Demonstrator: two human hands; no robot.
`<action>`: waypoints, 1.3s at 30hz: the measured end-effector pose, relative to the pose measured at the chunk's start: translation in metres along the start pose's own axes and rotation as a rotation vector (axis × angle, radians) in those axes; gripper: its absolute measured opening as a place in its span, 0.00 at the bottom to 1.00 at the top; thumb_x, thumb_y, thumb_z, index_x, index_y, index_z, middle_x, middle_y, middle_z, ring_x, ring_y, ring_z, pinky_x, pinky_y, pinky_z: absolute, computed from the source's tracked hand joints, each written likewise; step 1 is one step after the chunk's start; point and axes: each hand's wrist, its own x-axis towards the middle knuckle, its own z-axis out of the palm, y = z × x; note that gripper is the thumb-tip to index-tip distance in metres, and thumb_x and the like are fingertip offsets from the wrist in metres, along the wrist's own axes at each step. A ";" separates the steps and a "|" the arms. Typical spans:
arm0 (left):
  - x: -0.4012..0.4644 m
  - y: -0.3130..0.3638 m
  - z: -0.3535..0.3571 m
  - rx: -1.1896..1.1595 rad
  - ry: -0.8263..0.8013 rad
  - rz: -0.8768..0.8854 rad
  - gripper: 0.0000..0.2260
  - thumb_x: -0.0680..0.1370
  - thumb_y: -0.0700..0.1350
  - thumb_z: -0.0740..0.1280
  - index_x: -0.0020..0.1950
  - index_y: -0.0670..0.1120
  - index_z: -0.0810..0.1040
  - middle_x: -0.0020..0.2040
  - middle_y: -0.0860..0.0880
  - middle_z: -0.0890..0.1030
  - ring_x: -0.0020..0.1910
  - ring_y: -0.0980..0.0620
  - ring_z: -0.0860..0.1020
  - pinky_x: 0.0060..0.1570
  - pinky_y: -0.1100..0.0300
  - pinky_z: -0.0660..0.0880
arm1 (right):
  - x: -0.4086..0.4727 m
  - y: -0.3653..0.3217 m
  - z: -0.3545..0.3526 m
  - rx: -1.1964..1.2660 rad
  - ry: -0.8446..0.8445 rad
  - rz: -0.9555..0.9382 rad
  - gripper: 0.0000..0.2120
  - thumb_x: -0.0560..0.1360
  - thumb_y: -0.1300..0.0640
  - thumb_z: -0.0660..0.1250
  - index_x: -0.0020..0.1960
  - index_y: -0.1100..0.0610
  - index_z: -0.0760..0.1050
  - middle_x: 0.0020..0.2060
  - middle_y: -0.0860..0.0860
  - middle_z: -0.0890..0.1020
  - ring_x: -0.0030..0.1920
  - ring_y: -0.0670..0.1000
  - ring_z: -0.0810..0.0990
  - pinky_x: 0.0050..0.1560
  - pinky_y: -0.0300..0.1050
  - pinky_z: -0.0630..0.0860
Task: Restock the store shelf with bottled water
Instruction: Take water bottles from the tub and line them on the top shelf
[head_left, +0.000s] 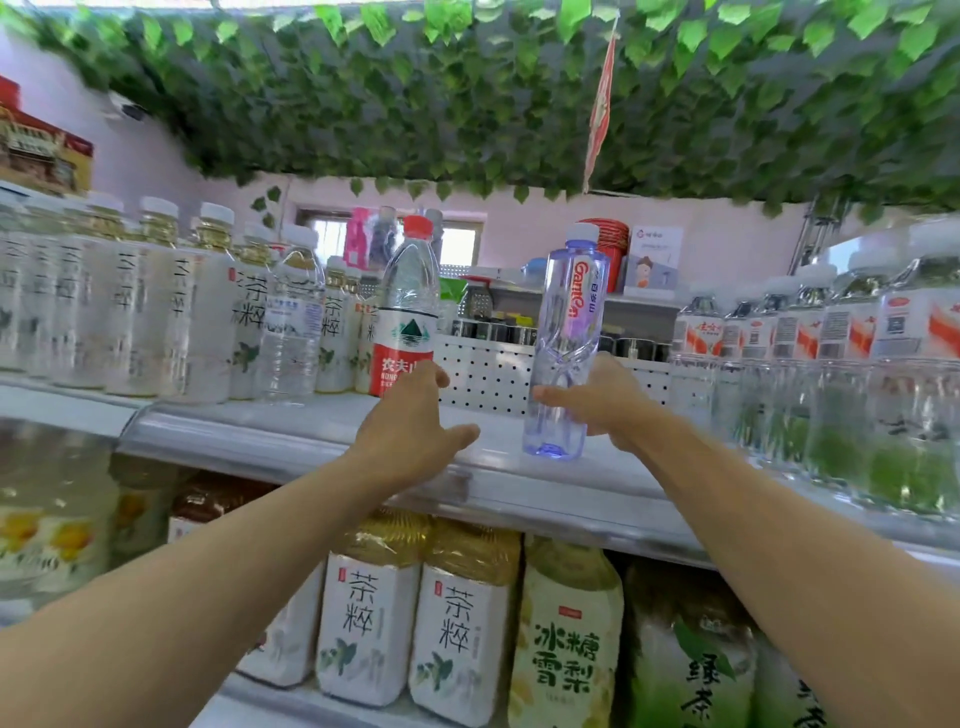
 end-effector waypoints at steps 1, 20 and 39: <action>-0.001 -0.003 -0.004 0.006 0.005 -0.005 0.27 0.72 0.52 0.72 0.66 0.46 0.66 0.61 0.48 0.73 0.58 0.49 0.73 0.58 0.51 0.72 | -0.002 -0.006 0.007 0.016 -0.010 -0.007 0.29 0.66 0.52 0.77 0.63 0.56 0.71 0.53 0.54 0.79 0.51 0.56 0.79 0.41 0.47 0.79; -0.018 -0.027 -0.030 -0.024 0.019 0.026 0.26 0.72 0.50 0.72 0.65 0.46 0.65 0.59 0.47 0.72 0.58 0.49 0.72 0.59 0.52 0.72 | -0.060 -0.053 0.058 -0.119 0.102 -0.076 0.39 0.73 0.49 0.71 0.74 0.57 0.53 0.70 0.56 0.65 0.67 0.56 0.68 0.59 0.46 0.67; -0.172 -0.028 -0.004 0.039 -0.053 -0.161 0.25 0.72 0.51 0.72 0.65 0.48 0.66 0.59 0.49 0.72 0.57 0.49 0.73 0.57 0.50 0.73 | -0.240 0.019 0.072 -0.288 0.027 -0.230 0.25 0.74 0.51 0.68 0.68 0.52 0.64 0.63 0.49 0.67 0.65 0.50 0.61 0.65 0.45 0.62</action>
